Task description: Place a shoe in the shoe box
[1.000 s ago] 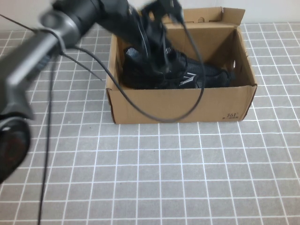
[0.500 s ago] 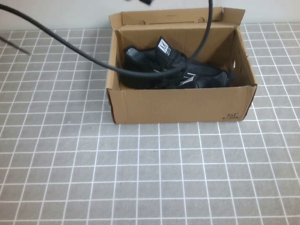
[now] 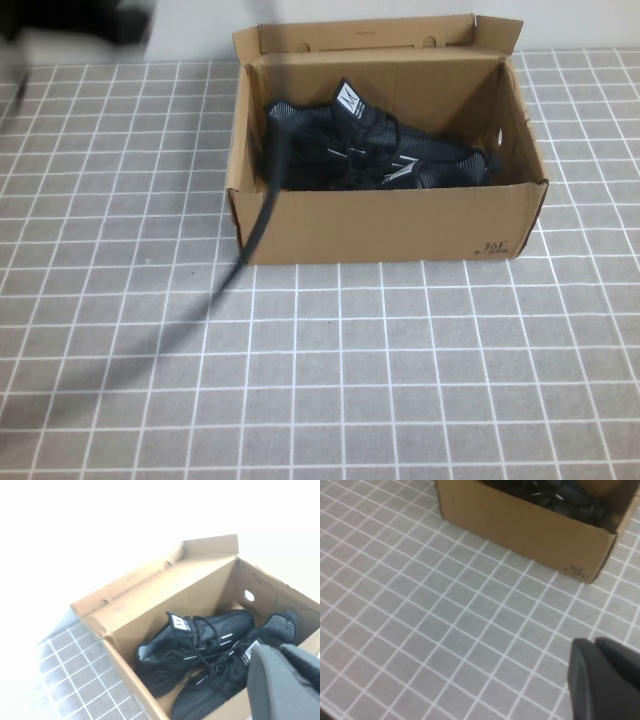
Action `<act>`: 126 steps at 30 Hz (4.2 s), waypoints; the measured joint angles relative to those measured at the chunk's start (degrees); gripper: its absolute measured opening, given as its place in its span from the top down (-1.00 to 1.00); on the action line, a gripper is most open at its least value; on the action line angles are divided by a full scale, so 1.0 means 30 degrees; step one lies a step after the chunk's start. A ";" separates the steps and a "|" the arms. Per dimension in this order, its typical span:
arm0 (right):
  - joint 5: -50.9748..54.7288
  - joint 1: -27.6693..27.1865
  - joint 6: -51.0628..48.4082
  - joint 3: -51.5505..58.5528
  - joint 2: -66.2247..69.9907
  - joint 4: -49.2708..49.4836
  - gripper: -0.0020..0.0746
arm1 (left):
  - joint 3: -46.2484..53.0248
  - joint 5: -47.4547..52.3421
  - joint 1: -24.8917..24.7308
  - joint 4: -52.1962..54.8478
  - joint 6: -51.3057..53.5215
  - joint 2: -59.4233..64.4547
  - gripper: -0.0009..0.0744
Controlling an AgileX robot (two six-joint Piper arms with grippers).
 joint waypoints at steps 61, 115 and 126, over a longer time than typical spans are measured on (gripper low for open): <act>-1.9566 -0.8376 -0.6401 1.7491 -0.7014 0.8474 0.99 | 2.7838 -1.2837 0.0000 -0.4707 -0.0080 -1.6486 0.98; -1.5760 -0.9724 -0.2392 2.0195 -1.0127 0.3261 0.99 | 2.7838 -1.2459 0.0000 -0.4707 -0.0047 -1.6486 0.98; -1.5735 -0.9724 -0.2392 2.0195 -1.0127 0.3341 0.99 | 2.7838 -1.2459 0.0000 -0.4707 -0.0047 -1.6486 0.98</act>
